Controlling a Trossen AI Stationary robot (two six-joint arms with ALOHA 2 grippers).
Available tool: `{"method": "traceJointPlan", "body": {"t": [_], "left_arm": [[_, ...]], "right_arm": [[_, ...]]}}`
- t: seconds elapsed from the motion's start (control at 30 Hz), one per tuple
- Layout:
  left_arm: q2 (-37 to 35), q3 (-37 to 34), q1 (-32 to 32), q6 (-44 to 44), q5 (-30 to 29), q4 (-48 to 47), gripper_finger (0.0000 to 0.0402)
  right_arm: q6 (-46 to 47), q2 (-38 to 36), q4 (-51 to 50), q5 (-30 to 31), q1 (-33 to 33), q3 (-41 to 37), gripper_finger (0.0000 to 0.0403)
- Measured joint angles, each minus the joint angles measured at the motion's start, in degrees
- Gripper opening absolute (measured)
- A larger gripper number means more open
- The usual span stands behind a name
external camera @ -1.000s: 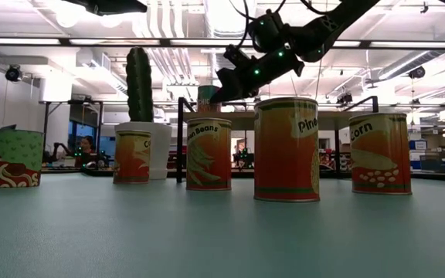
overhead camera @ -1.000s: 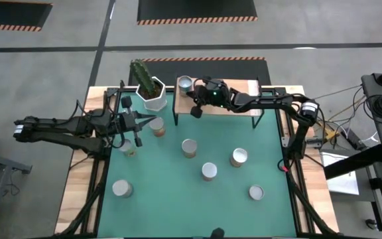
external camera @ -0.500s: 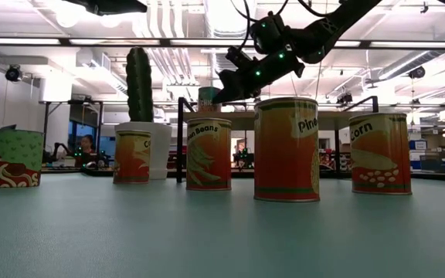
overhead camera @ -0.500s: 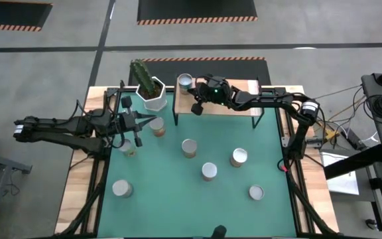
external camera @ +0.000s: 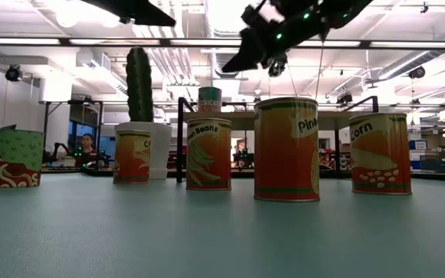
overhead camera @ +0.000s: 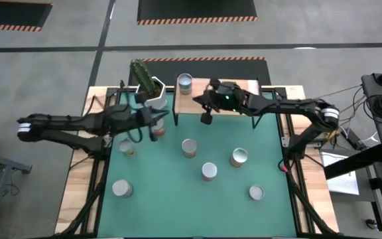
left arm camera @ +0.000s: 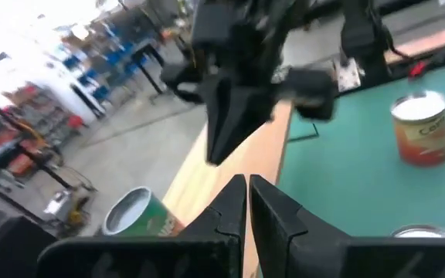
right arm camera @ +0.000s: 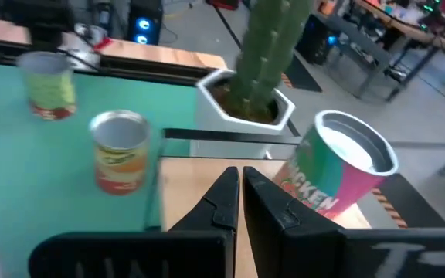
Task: Pick and place cans onto a shelf
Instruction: Put the canned chicken soup on the shelf
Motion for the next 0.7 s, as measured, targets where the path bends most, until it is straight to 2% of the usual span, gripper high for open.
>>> {"method": "traceJointPlan", "body": {"t": [0.23,0.37,0.7], "left_arm": [[12.9,10.3,10.9,0.9,13.0,-10.3,0.0],[19.2,13.6,14.8,1.0,13.9,-11.2,0.0],[27.6,19.0,20.9,1.5,14.0,-10.6,0.0]], "right_arm": [[0.4,-7.6,1.7,0.1,1.7,-6.1,0.0009],[1.4,-10.8,2.7,0.4,1.7,-8.5,0.0009],[1.8,-12.2,4.0,0.5,1.7,-10.7,0.0009]]}}
